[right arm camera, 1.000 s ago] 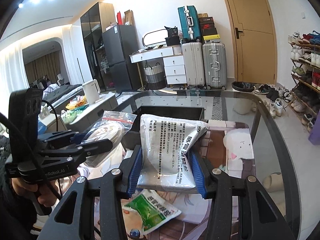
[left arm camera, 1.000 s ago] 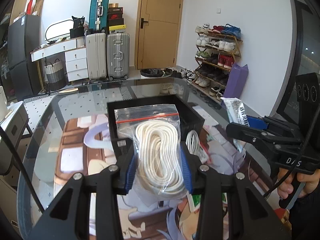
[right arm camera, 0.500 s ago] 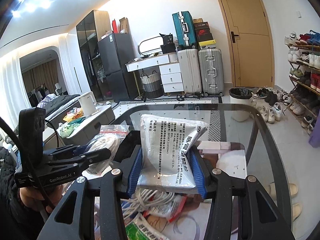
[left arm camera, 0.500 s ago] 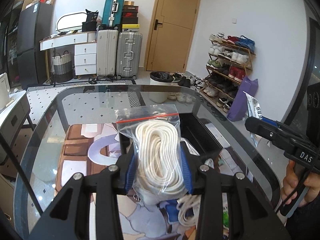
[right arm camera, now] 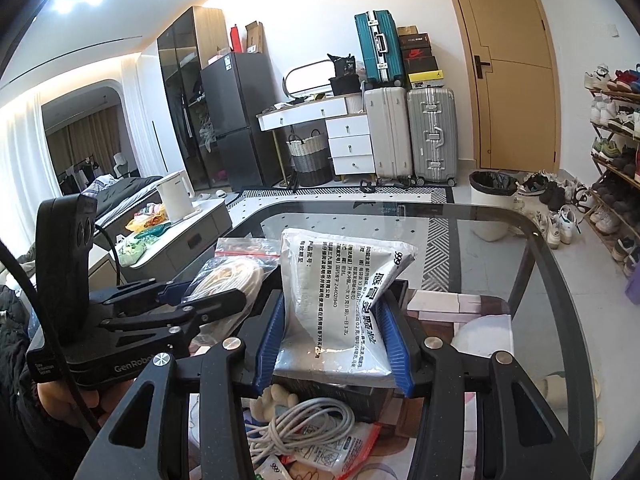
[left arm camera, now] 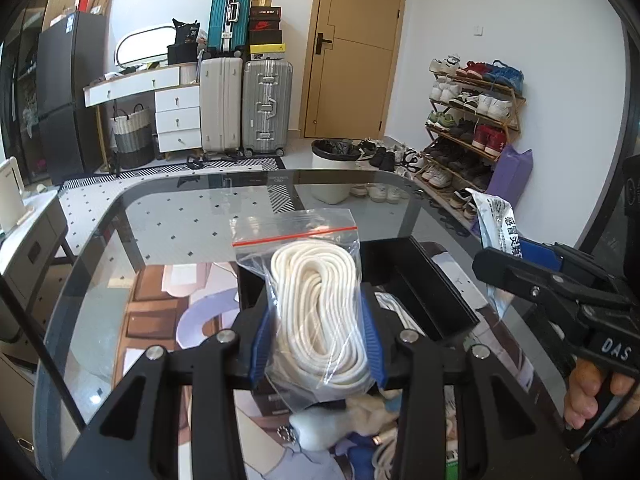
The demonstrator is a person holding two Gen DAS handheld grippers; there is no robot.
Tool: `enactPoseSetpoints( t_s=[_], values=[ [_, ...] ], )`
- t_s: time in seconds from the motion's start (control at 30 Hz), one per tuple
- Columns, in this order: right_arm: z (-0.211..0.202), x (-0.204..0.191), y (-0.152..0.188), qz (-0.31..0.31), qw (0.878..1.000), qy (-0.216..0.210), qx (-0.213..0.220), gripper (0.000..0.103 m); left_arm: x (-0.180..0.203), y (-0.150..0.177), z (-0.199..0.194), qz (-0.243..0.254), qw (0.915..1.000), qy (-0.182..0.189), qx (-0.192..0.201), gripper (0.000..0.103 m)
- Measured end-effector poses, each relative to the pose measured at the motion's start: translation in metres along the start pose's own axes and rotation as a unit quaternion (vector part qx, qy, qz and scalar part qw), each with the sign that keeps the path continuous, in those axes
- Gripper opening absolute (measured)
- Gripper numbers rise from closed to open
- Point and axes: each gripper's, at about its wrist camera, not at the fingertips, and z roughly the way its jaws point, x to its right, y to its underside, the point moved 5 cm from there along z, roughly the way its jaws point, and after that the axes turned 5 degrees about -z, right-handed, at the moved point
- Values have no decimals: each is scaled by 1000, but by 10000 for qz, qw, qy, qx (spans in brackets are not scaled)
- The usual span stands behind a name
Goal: Organize soft objects
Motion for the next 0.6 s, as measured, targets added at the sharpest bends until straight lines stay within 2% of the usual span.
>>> enactPoseSetpoints(
  t_s=[0.33,0.6],
  values=[
    [19,-2,-13,-89,10000,-32,-30,47,-2,-22,13,258,9990,-307,173,38],
    [36,-2,-8,-153,9996,-102,-211,47,-5,-8,30,265,9991,-344,-36,38]
  ],
)
